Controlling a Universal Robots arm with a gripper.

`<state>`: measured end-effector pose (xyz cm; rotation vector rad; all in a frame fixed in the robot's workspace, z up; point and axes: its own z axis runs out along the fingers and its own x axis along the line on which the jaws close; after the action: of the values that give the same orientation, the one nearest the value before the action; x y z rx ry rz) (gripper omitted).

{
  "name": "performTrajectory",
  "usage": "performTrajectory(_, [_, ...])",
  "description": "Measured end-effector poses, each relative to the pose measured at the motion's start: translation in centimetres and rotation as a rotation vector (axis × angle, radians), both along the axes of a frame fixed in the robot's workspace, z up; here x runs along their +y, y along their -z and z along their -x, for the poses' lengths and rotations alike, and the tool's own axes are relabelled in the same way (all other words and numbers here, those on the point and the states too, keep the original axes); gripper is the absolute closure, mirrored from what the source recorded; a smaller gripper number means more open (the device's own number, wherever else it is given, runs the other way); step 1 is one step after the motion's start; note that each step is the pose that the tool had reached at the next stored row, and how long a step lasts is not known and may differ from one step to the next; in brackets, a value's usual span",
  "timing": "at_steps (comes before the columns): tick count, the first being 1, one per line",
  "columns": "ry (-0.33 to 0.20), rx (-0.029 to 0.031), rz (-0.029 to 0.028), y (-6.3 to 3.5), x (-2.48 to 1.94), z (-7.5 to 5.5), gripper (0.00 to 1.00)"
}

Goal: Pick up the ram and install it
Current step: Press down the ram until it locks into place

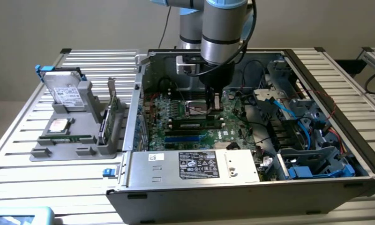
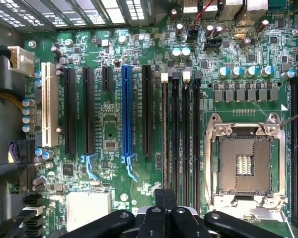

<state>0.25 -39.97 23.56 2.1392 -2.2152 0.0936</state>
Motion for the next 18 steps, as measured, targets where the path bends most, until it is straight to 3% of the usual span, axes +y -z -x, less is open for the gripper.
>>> performTrajectory(8, [0.002,-0.0001,0.0,0.14,0.11,-0.14,0.89])
performTrajectory(18, [0.002,-0.0056,-0.0002,0.38,0.21,-0.16,0.89])
